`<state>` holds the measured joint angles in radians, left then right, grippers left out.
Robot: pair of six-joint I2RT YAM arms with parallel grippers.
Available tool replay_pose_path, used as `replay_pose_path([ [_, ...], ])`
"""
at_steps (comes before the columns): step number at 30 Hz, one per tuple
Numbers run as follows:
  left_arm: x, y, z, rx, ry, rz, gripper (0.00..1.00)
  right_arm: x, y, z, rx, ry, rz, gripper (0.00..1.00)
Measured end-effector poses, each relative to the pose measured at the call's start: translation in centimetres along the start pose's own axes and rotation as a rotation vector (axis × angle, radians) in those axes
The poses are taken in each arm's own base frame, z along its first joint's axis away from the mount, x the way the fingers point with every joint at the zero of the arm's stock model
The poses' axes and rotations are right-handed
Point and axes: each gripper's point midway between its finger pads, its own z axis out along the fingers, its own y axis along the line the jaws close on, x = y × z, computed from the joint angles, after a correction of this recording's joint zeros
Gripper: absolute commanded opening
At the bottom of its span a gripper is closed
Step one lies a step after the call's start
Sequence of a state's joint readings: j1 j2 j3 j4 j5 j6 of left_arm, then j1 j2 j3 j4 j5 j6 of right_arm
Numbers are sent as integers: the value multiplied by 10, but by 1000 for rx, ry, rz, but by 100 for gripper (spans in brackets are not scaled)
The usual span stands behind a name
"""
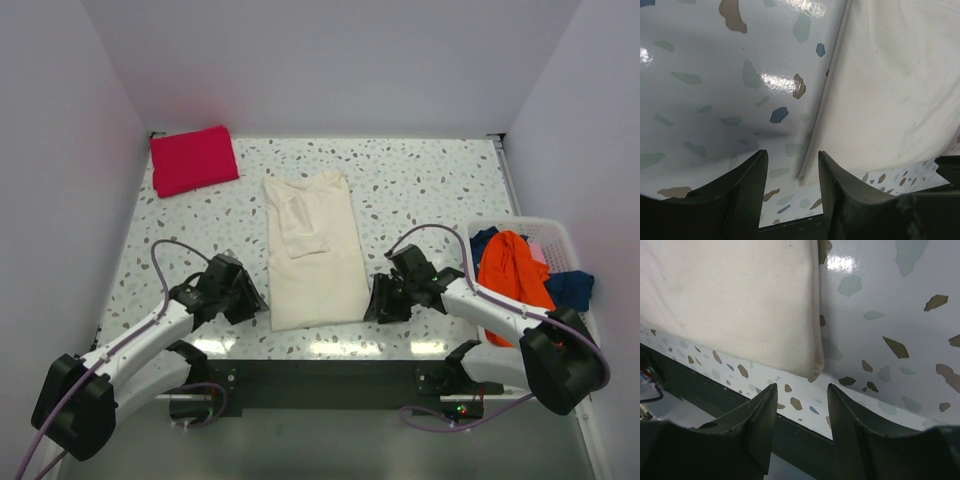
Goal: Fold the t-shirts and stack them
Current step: Fold the tshirt
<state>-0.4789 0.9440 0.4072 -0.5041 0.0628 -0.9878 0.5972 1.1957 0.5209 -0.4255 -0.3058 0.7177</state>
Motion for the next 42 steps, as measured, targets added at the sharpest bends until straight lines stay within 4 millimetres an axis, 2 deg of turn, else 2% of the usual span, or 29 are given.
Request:
replay_pose_path([
  [8,28,9,-1,15,68,-13,47,-9,-2,1,-11,-32,29,47],
  [17,45,-7,3,101,134,6,41,-8,-7,5,-11,-37,64,46],
  [30,52,-9,4,120,152,-4,41,-10,-5,9,-22,-45,85,43],
  [37,56,-12,5,133,169,-10,40,-11,3,15,-63,-23,100,40],
  [42,58,-14,8,135,183,-16,31,-11,3,17,-65,-21,106,31],
])
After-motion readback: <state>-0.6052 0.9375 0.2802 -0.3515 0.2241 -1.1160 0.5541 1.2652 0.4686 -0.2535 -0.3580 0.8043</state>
